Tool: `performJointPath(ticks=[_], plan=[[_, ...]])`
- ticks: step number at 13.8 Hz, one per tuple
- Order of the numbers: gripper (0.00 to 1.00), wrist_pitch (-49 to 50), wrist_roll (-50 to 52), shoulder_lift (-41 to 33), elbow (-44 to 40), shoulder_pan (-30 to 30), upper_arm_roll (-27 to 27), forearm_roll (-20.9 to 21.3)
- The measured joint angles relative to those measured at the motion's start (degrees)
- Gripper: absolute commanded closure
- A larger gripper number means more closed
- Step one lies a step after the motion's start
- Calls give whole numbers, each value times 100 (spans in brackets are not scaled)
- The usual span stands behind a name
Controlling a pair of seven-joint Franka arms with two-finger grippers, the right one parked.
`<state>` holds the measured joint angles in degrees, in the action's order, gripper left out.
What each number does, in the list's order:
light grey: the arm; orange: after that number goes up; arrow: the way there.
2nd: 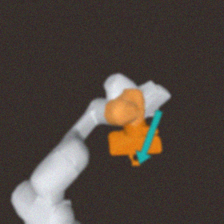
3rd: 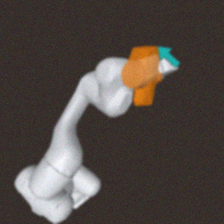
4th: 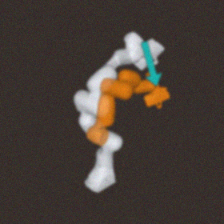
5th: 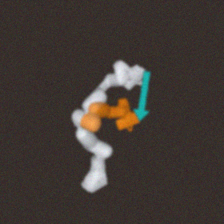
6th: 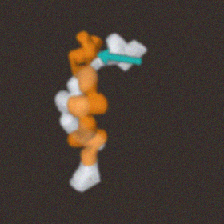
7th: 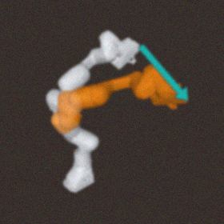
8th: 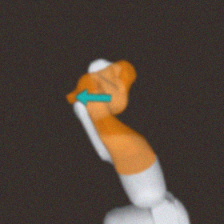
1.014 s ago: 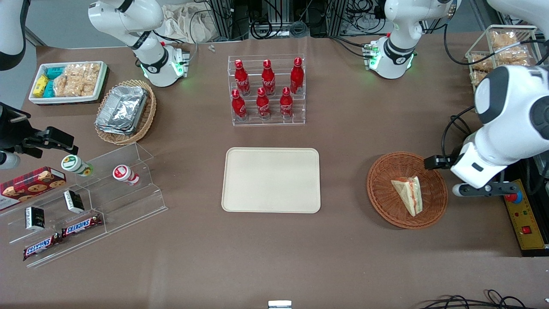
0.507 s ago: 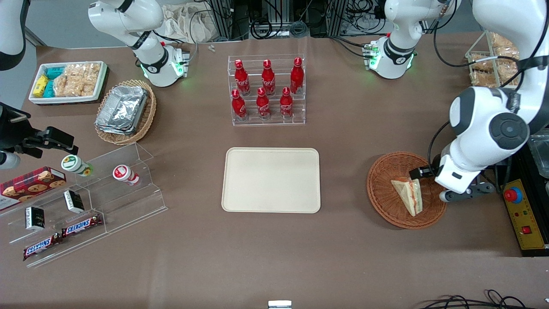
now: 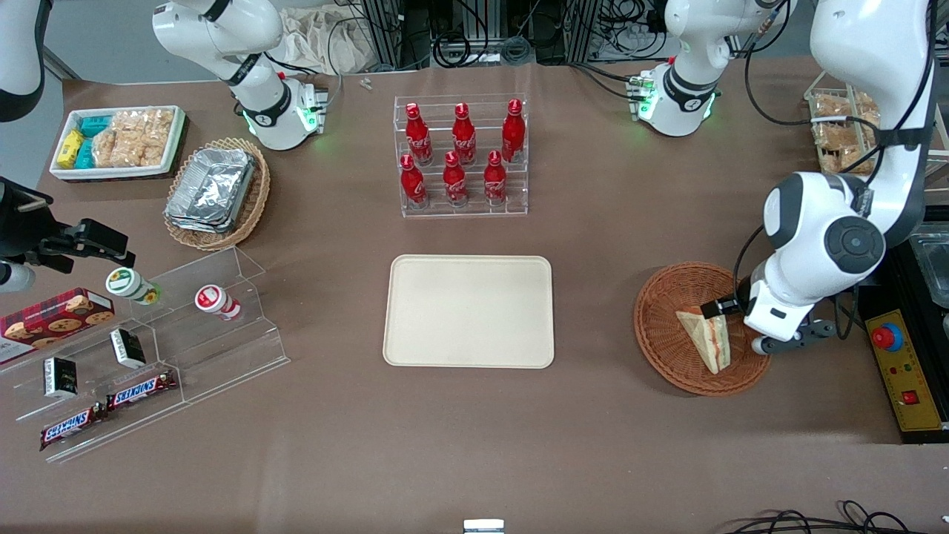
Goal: Place sandwich from basket to tray
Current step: 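Lower the open left gripper around the sandwich and close it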
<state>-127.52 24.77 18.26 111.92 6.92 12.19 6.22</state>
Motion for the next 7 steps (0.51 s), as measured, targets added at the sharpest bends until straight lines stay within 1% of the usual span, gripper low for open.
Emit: performJointPath(ticks=[2, 5, 7], plan=[[0, -55, 83, 155, -1, 0, 0, 90], [0, -85, 579, 359, -36, -15, 18, 649], [0, -85, 861, 454, -112, -59, 47, 832]])
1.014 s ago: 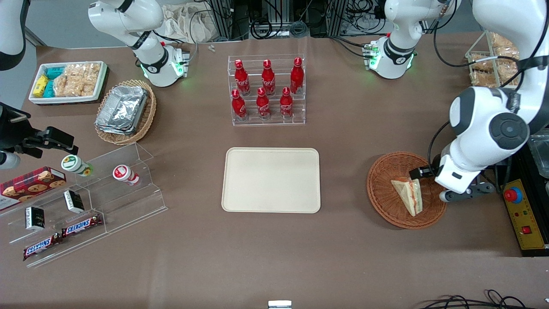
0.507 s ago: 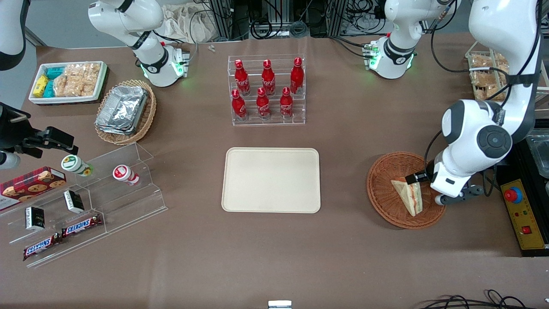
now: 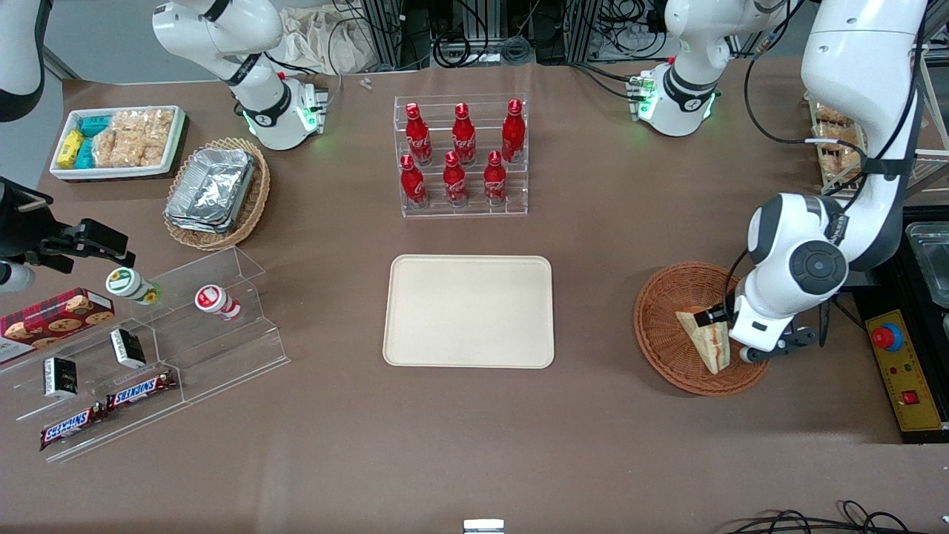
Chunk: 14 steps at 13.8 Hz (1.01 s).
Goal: Place sandwich from basket to tray
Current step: 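Lower the open left gripper around the sandwich and close it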
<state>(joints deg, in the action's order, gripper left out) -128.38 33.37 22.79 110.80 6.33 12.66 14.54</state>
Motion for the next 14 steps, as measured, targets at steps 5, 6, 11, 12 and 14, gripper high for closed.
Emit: performJointPath(ticks=[5, 6, 11, 12, 14], plan=[[0, 21, 214, 132, -170, -120, 11, 32], [0, 76, 214, 151, -255, -123, 11, 36], [0, 1044, 65, 171, -1056, -128, 85, 71], [0, 1267, -119, 166, -1237, -135, 117, 71], [0, 1562, -430, 148, -1535, -142, 188, 1]])
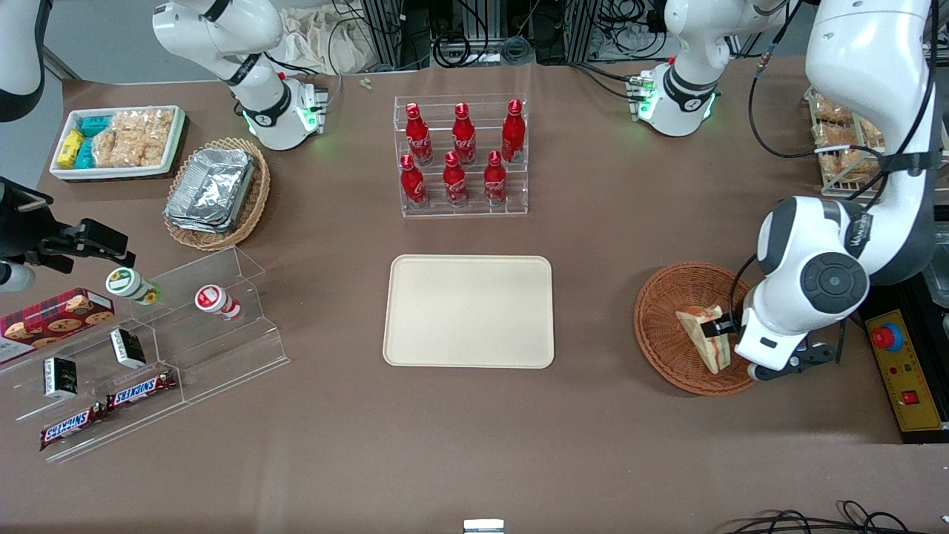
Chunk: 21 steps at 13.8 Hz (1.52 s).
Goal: Place sandwich from basket to tray
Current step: 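Lower the open left gripper around the sandwich and close it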
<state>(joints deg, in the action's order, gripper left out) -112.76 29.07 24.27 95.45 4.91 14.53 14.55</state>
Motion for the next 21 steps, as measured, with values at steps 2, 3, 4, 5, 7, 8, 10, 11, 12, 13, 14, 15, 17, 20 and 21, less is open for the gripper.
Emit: performJointPath(ticks=[2, 3, 4, 5, 7, 8, 10, 11, 12, 13, 14, 15, 17, 20, 21], plan=[[0, 52, -38, 3, -83, -15, 66, -134], [0, 52, -18, 26, -74, -34, 79, -167], [0, 41, 43, 67, -55, -48, 82, -204], [0, -17, 121, 115, -17, -52, 82, -217], [0, -331, 267, 194, 174, -21, 58, -221], [0, -566, 339, 222, 337, 21, 38, -221], [0, -1024, 466, 255, 715, 157, 12, -223], [0, -1231, 529, 263, 890, 208, 10, -226], [0, -1414, 602, 266, 1034, 227, 6, -231], [0, -1565, 691, 268, 1150, 227, 5, -233], [0, -1671, 759, 269, 1238, 225, 7, -234], [2, -1743, 788, 271, 1301, 223, 9, -236], [48, -1805, 829, 295, 1354, 223, 9, -239], [100, -1869, 971, 325, 1355, 222, 10, -239], [100, -1884, 989, 325, 1355, 222, 10, -239]])
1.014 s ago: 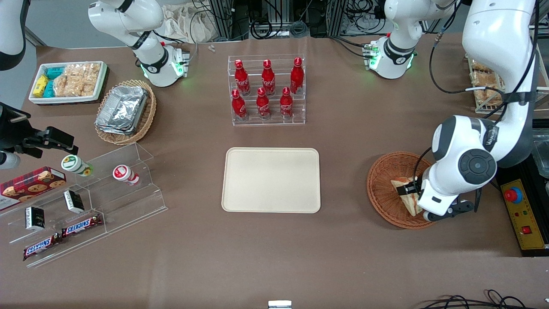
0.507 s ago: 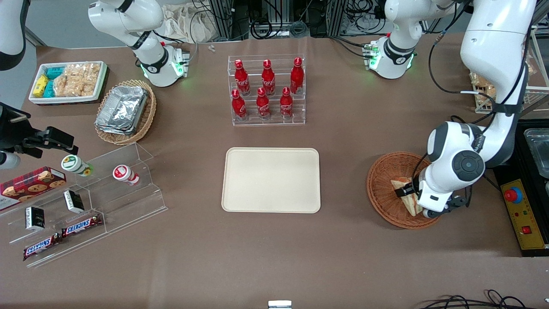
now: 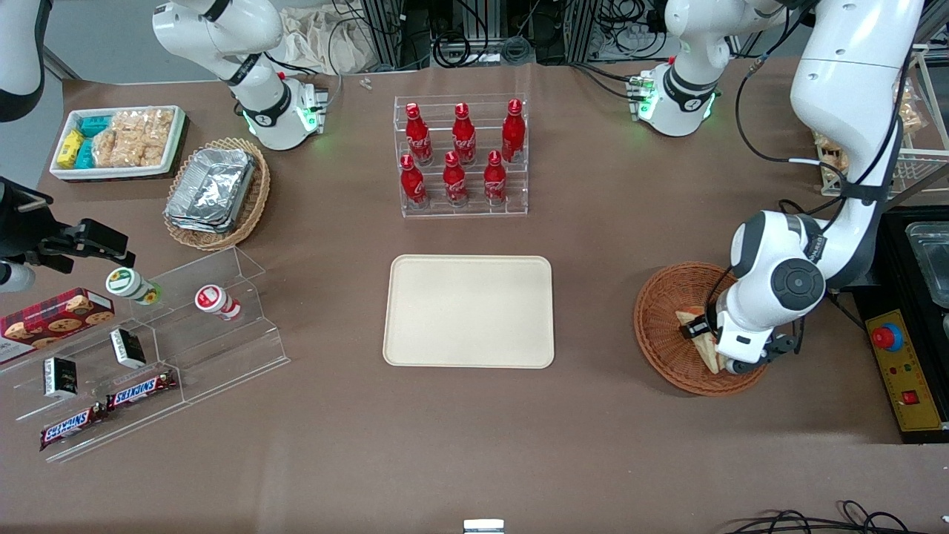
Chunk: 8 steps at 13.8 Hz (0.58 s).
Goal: Place sandwich from basket to tray
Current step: 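Lower the open left gripper around the sandwich and close it, then lift the sandwich and carry it over the cream tray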
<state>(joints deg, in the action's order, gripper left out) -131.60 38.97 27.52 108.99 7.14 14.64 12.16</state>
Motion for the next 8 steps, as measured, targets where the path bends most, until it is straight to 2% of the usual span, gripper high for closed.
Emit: performJointPath(ticks=[5, 8], plan=[[100, 18, 0, -22, -81, -9, 24, 8], [100, 646, -169, -214, -417, -16, 41, 13]])
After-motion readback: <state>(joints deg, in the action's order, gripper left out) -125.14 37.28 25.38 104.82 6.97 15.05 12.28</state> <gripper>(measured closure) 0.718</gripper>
